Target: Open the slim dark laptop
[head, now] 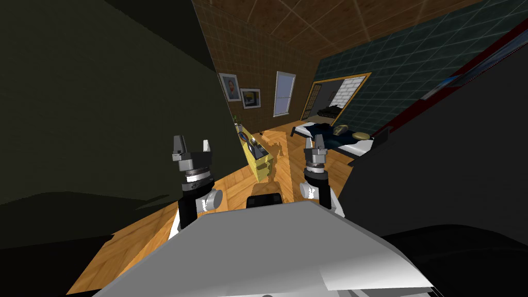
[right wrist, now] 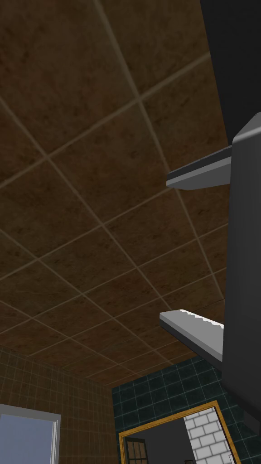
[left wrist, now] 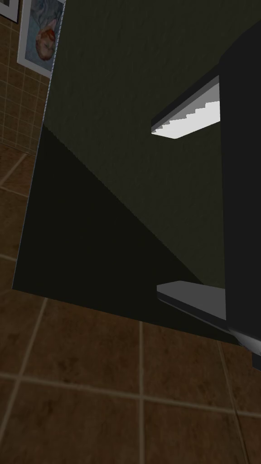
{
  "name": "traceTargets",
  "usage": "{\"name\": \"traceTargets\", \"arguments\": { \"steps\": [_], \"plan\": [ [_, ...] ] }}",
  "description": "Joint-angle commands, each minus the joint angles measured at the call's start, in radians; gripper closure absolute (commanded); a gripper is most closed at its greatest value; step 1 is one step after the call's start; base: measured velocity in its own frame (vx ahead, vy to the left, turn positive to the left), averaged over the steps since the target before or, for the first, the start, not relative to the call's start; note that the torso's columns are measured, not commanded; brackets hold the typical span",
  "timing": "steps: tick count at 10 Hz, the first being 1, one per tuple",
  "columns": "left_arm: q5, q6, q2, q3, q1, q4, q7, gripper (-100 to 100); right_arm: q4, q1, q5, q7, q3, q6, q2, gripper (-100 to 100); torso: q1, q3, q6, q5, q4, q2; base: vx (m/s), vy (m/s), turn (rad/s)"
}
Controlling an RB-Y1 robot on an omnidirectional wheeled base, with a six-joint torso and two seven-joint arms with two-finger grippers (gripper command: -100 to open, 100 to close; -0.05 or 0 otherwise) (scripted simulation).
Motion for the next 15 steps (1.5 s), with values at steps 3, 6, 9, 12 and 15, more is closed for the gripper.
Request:
{"name": "traceTargets", "arguments": {
  "steps": [3,6,9,12,15],
  "plan": [
    [0.000,0.000,0.000,0.000,0.000,0.000,0.000,0,0.000,0.000,0.000,0.000,0.000,0.000,0.000,0,0.000,-0.351,0.000,0.000,0.176,0.175,0.000,0.000,0.000],
    [0.000,0.000,0.000,0.000,0.000,0.000,0.000,0,0.000,0.000,0.000,0.000,0.000,0.000,0.000,0,0.000,-0.792,0.000,0.000,0.396,0.396,0.000,0.000,0.000],
    [0.000,0.000,0.000,0.000,0.000,0.000,0.000,0,0.000,0.000,0.000,0.000,0.000,0.000,0.000,0,0.000,-1.234,0.000,0.000,0.617,0.618,0.000,0.000,0.000],
    [-0.015,0.051,0.061,0.012,-0.002,0.024,-0.016,-100,0.000,0.000,0.000,0.000,0.000,0.000,0.000,0,-0.003,-1.472,0.000,-0.001,0.733,0.732,0.058,-0.059,-0.006],
    [-0.034,0.116,0.093,0.027,-0.005,0.054,-0.035,-100,0.000,0.000,0.000,0.000,0.000,0.000,0.000,0,-0.001,-1.477,0.000,0.000,0.738,0.737,0.103,-0.095,-0.008]
  ]
}}
